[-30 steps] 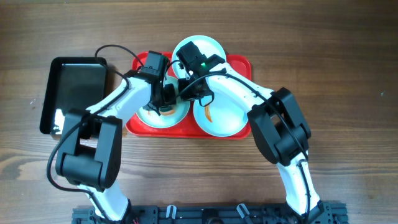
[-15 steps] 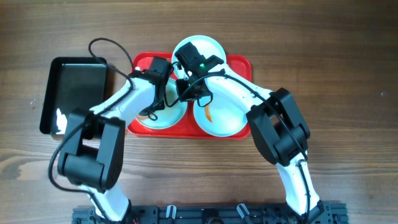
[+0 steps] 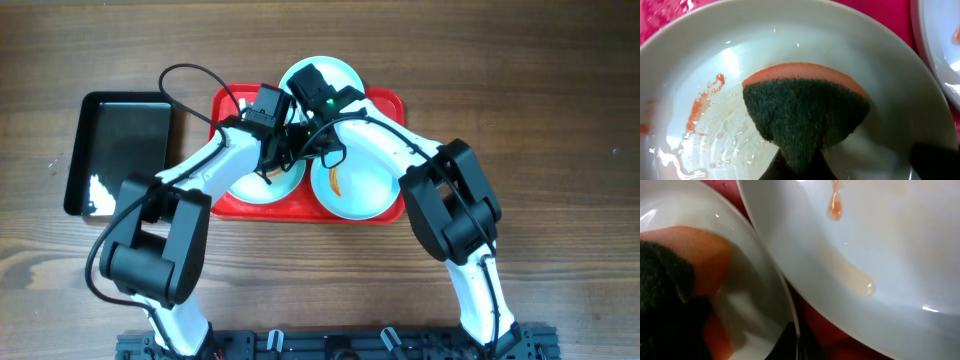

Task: Clean dirty plates on tray and stack at the side
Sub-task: 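Hold the plate rim with the right gripper and scrub with the sponge, then move the sponge back toward the black tray with the left gripper, then lift the cleaned plate with the right gripper and carry it right, then set the plate down right of the red tray and reach back, then grip the rim of the upper-left plate with the right gripper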

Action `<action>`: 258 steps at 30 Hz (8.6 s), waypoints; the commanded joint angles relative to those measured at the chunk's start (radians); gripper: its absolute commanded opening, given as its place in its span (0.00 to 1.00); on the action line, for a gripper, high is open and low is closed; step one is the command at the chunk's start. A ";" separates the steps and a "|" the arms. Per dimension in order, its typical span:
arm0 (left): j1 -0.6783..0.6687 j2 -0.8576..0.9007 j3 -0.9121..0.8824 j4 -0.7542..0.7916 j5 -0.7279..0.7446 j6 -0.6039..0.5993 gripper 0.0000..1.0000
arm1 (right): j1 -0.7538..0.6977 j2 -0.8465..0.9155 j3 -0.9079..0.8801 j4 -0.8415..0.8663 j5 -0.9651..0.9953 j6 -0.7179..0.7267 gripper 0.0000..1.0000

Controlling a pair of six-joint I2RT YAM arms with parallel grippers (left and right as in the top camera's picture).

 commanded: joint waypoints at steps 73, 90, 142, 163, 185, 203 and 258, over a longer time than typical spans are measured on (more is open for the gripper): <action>0.173 -0.120 0.103 -0.300 -0.599 0.027 0.04 | 0.005 0.032 -0.009 -0.002 -0.003 0.038 0.04; 0.541 -0.311 0.103 -0.466 0.265 0.125 0.04 | 0.024 -0.311 0.006 0.006 0.196 -0.130 0.04; 0.571 -0.311 0.101 -0.485 0.336 0.129 0.04 | -0.631 -0.460 -0.005 -0.341 -0.154 -0.068 0.04; 0.510 -0.311 0.101 -0.463 0.336 0.130 0.04 | -1.004 -0.461 -0.349 -0.148 0.163 0.008 0.61; 0.510 -0.311 0.101 -0.464 0.336 0.130 0.04 | -0.367 -0.053 0.301 -0.283 -0.150 -0.156 1.00; 0.507 -0.311 0.101 -0.462 0.336 0.129 0.04 | -0.280 0.130 0.277 -0.097 0.000 -0.003 0.32; 0.429 -0.311 0.067 -0.417 0.340 0.179 0.04 | 0.113 0.131 0.277 -0.258 0.046 0.146 0.30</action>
